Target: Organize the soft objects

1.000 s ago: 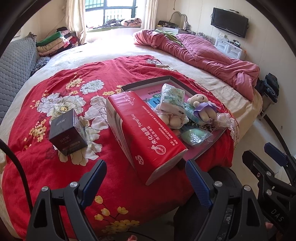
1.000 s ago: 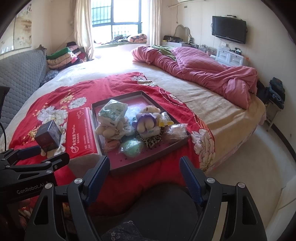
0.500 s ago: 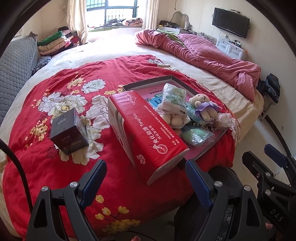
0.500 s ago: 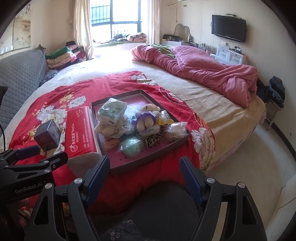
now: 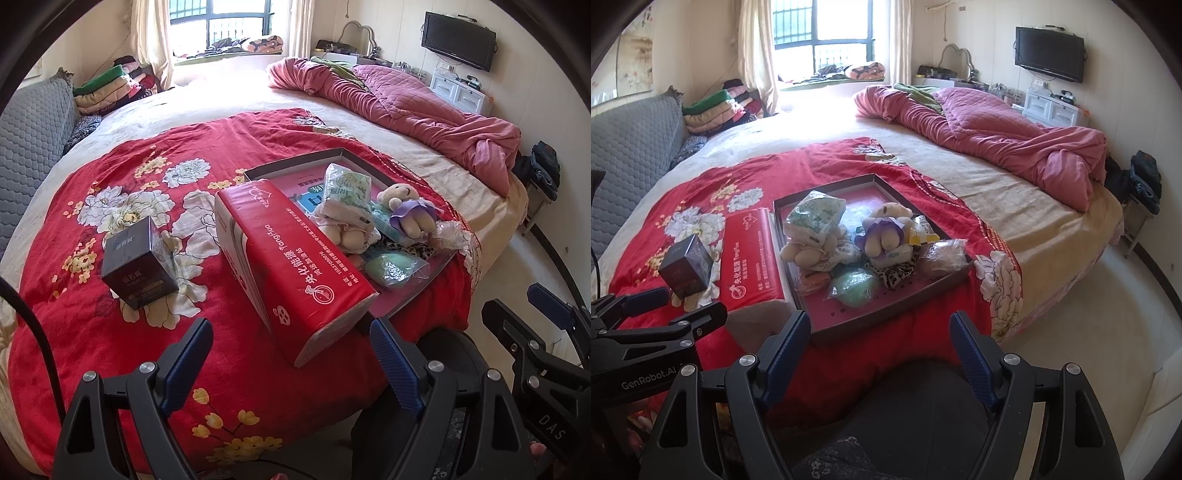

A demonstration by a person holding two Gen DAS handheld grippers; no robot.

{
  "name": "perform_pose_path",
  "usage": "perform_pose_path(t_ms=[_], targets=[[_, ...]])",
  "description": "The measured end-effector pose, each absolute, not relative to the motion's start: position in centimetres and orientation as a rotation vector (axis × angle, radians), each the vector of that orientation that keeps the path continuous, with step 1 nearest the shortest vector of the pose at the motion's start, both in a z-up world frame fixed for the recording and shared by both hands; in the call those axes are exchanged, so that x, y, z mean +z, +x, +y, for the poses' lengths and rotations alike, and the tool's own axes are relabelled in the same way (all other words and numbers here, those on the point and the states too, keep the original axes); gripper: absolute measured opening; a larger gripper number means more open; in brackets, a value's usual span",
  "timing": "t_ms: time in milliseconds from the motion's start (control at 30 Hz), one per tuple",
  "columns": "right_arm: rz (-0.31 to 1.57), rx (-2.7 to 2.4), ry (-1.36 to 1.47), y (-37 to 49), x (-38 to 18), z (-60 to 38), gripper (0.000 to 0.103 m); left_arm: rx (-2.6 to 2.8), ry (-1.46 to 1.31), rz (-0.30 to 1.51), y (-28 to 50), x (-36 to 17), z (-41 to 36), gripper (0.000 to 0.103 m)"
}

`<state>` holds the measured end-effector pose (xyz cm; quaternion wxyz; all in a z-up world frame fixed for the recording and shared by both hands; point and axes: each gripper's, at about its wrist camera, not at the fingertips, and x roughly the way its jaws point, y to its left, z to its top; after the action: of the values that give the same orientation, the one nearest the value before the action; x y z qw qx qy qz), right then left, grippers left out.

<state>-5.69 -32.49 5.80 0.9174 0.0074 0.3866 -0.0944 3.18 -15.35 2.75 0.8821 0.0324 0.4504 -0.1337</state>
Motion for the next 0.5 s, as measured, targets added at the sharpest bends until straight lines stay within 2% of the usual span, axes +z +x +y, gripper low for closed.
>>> perform_pose_path(t_ms=[500], targets=[[0.795,-0.195,0.015,-5.66,5.74,-32.44,0.079,-0.274,0.067,0.946,3.30,2.41,-15.30,0.086]])
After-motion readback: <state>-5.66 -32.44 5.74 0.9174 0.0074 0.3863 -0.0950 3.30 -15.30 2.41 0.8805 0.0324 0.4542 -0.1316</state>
